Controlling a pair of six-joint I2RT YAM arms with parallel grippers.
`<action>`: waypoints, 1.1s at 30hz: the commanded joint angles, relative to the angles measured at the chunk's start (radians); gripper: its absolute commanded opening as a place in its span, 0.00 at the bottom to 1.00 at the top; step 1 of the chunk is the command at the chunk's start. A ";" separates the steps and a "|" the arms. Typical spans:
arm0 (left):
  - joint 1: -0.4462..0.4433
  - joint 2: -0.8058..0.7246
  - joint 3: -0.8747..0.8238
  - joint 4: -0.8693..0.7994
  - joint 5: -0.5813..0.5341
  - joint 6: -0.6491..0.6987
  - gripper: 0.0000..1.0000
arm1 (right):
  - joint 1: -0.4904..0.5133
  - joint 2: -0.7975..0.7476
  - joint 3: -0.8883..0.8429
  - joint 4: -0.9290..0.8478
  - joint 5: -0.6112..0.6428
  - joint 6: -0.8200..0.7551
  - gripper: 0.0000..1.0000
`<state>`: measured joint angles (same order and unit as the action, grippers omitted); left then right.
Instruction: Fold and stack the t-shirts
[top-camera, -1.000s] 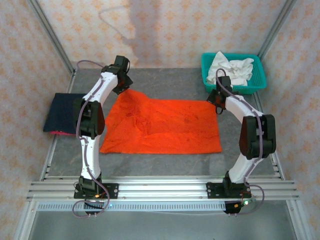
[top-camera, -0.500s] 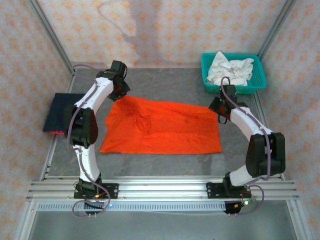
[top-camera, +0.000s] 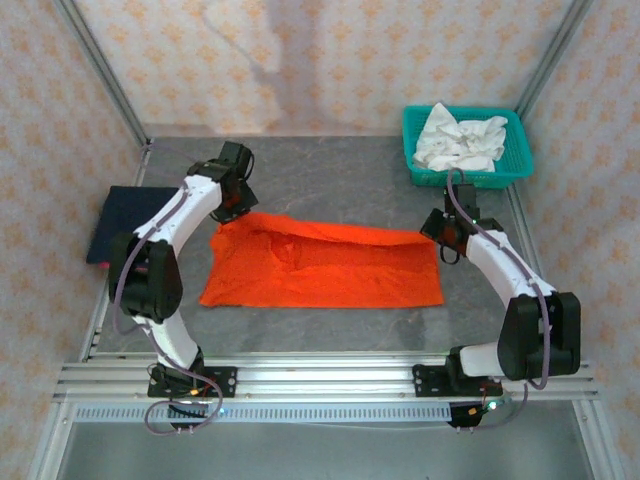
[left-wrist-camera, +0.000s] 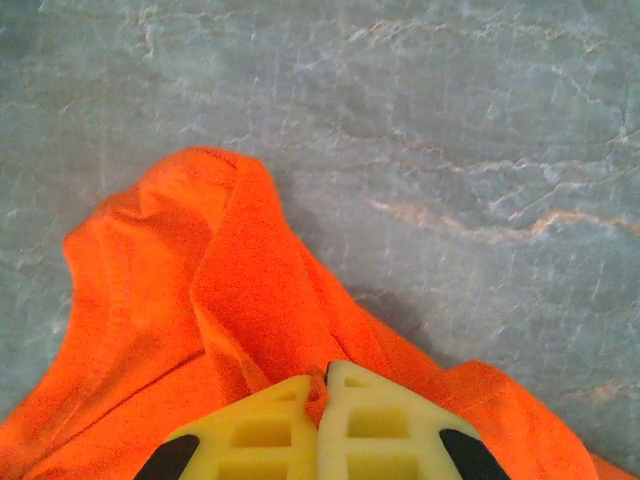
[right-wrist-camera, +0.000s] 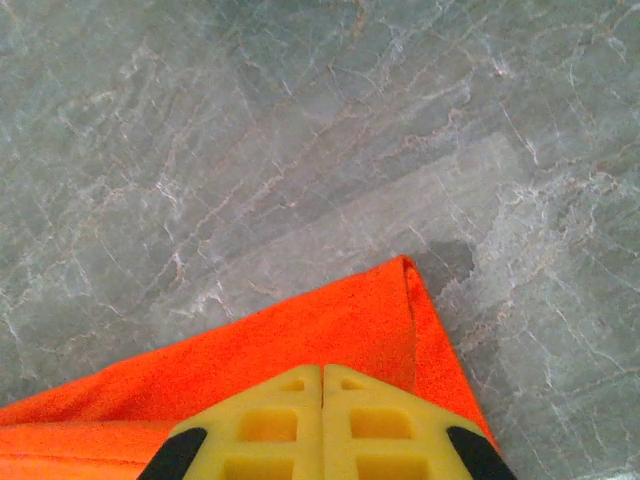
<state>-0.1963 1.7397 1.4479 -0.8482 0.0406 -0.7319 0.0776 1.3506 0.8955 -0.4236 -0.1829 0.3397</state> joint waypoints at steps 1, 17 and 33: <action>-0.022 -0.068 -0.063 -0.036 -0.042 -0.015 0.00 | 0.003 -0.035 -0.026 -0.038 0.023 0.004 0.00; -0.043 -0.261 -0.267 -0.089 -0.064 -0.100 0.00 | 0.002 -0.022 -0.029 -0.075 0.053 0.012 0.00; -0.042 -0.337 -0.344 -0.155 -0.070 -0.106 0.00 | 0.002 -0.071 -0.054 -0.136 0.052 0.024 0.00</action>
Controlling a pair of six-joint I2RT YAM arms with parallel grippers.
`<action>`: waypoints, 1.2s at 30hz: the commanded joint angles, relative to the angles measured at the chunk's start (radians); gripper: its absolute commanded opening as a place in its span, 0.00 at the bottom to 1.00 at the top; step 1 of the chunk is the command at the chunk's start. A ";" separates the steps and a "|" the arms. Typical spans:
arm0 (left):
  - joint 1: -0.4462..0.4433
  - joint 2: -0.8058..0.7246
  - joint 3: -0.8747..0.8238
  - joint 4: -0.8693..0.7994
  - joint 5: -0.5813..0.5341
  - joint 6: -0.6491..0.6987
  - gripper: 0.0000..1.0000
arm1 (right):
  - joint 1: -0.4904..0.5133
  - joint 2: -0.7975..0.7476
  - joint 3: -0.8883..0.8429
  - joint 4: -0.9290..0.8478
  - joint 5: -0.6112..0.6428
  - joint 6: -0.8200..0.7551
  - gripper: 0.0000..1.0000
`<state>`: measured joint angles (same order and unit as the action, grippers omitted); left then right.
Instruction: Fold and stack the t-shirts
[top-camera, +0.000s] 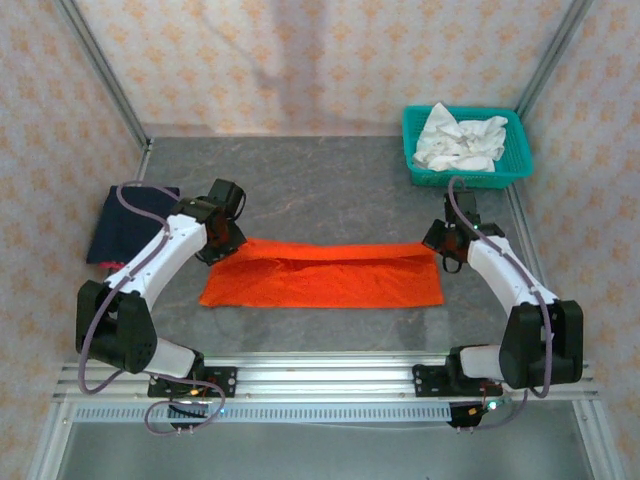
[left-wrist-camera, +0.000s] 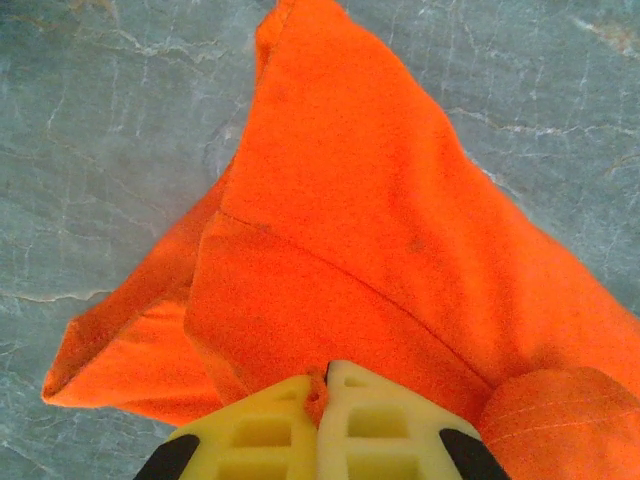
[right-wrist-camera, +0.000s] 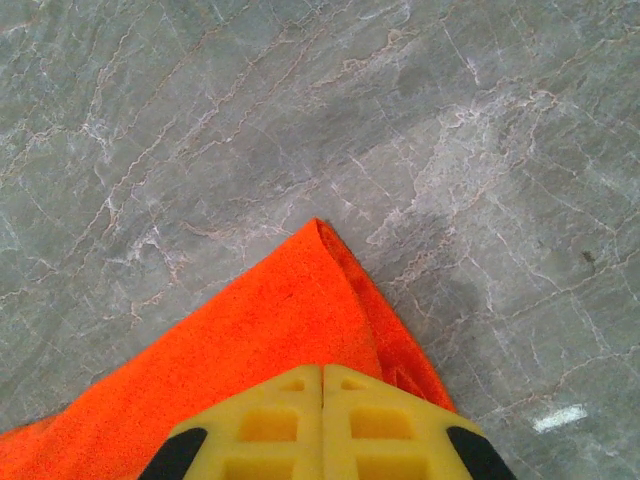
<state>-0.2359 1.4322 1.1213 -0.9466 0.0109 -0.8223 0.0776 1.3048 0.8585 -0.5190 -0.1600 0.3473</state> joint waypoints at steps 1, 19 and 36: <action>-0.002 -0.034 -0.017 -0.062 -0.043 -0.013 0.00 | 0.002 -0.030 -0.019 -0.045 0.030 0.017 0.00; -0.002 -0.081 -0.089 -0.098 -0.040 0.014 0.00 | 0.002 -0.073 -0.062 -0.083 0.021 0.055 0.00; -0.003 -0.025 -0.182 -0.018 -0.046 0.018 0.00 | 0.002 -0.058 -0.143 -0.087 -0.016 0.092 0.00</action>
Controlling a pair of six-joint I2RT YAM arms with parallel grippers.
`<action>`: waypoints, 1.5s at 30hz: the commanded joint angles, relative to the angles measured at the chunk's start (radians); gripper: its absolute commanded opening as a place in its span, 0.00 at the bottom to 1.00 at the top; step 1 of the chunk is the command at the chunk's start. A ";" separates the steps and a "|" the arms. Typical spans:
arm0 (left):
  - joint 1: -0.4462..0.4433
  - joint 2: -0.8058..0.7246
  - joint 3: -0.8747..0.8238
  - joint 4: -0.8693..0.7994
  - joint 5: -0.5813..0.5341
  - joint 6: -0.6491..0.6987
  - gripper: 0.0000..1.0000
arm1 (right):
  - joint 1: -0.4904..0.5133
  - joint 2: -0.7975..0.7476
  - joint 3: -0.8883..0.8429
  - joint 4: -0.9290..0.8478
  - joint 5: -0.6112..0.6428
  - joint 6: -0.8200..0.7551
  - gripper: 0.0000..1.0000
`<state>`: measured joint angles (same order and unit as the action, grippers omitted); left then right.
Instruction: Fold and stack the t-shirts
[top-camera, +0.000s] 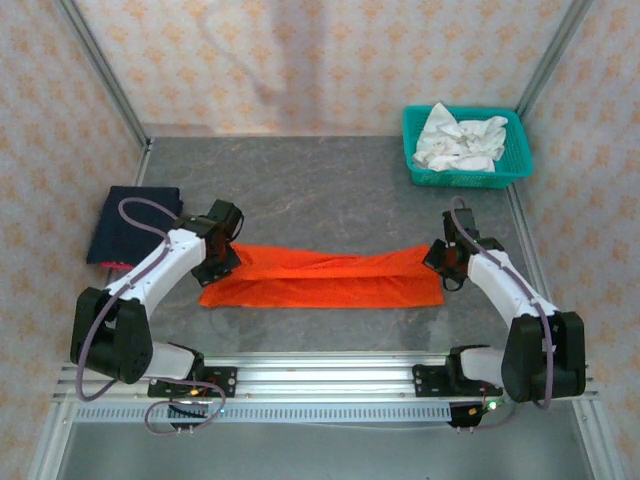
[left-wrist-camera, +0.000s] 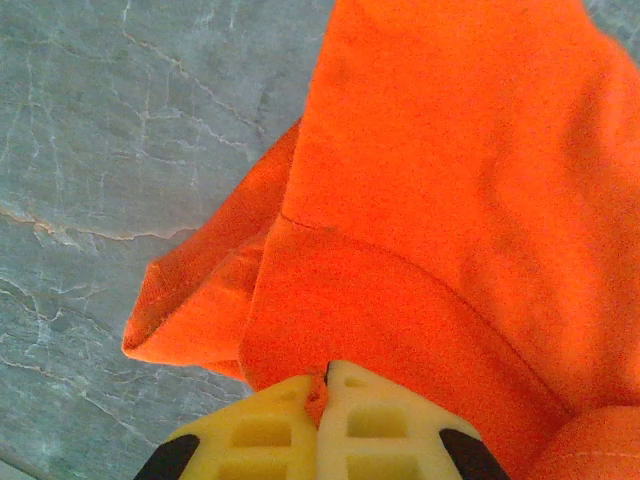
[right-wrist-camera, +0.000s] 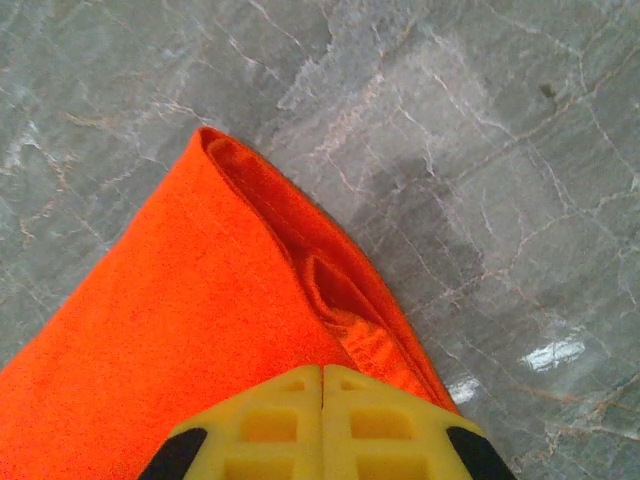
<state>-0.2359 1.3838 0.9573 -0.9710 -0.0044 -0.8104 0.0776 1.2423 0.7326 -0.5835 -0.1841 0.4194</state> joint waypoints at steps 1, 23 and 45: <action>-0.002 0.036 -0.020 0.012 -0.031 0.007 0.00 | 0.002 0.012 -0.019 -0.027 0.004 0.020 0.00; 0.000 0.123 -0.099 0.104 -0.052 0.002 0.00 | 0.002 0.069 -0.062 -0.025 0.016 0.056 0.01; -0.006 0.026 0.059 0.164 0.002 -0.004 0.80 | 0.060 0.085 0.104 0.078 0.017 -0.042 0.64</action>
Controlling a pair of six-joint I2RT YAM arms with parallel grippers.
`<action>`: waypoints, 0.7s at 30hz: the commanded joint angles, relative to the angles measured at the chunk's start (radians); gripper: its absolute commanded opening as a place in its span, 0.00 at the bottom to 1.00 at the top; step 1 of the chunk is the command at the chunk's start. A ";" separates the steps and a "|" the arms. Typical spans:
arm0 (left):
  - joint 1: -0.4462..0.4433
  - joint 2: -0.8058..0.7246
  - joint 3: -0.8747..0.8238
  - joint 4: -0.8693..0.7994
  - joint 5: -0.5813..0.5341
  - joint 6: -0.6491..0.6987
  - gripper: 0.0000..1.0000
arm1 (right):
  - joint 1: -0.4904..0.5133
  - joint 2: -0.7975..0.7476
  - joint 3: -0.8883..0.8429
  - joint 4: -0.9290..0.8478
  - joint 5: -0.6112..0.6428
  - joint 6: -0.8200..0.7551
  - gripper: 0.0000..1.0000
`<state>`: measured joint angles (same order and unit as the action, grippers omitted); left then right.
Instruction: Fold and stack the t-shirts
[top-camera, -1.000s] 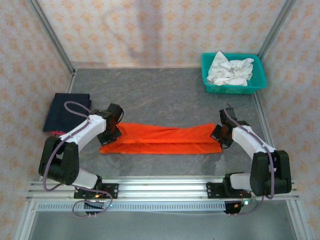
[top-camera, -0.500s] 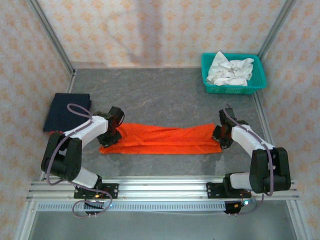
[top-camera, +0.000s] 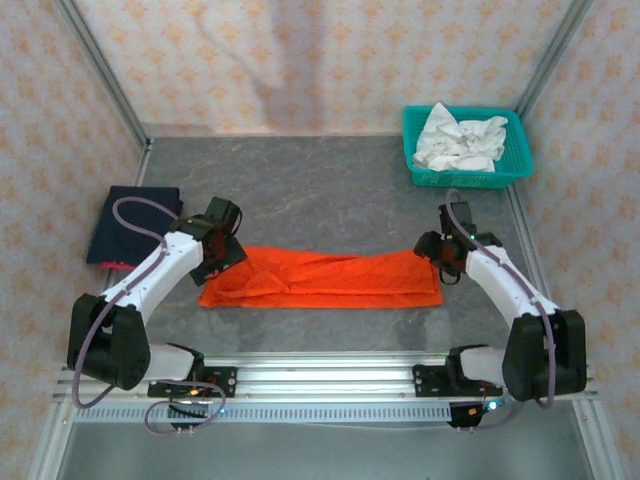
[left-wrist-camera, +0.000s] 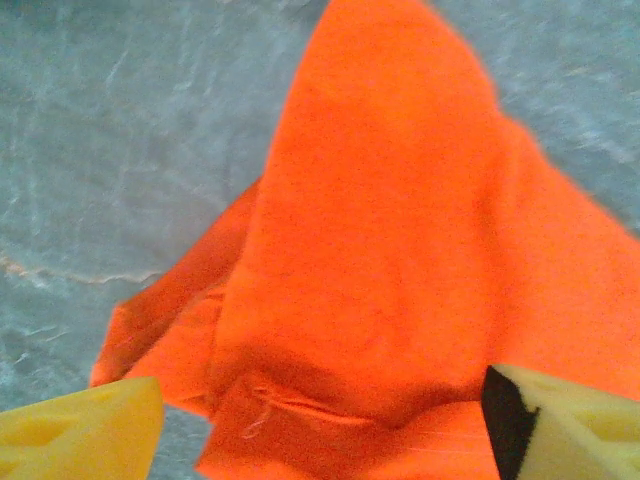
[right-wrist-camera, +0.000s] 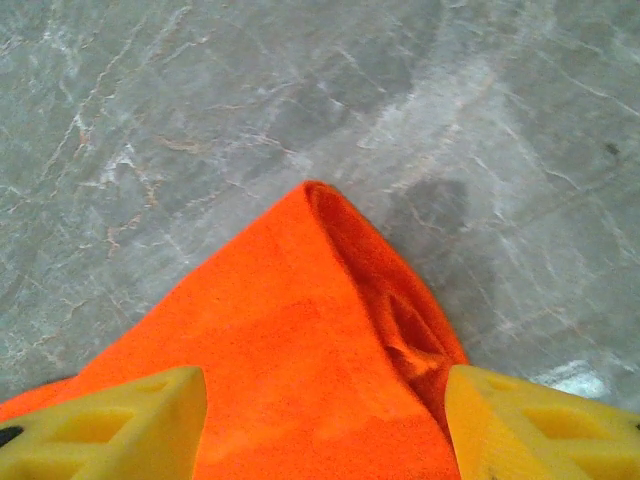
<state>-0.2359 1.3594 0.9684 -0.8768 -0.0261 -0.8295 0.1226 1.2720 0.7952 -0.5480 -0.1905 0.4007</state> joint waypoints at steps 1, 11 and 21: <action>-0.005 0.087 0.071 0.102 0.039 0.008 0.76 | 0.019 0.088 0.056 0.051 0.033 -0.021 0.62; 0.011 0.356 0.180 0.211 0.024 -0.013 0.45 | 0.012 0.324 0.137 0.080 0.090 0.016 0.42; 0.086 0.454 0.133 0.240 -0.018 -0.016 0.36 | -0.050 0.419 0.206 0.105 0.122 -0.047 0.00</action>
<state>-0.1753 1.7954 1.1248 -0.6529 0.0101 -0.8379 0.0952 1.6783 0.9672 -0.4568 -0.1276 0.3702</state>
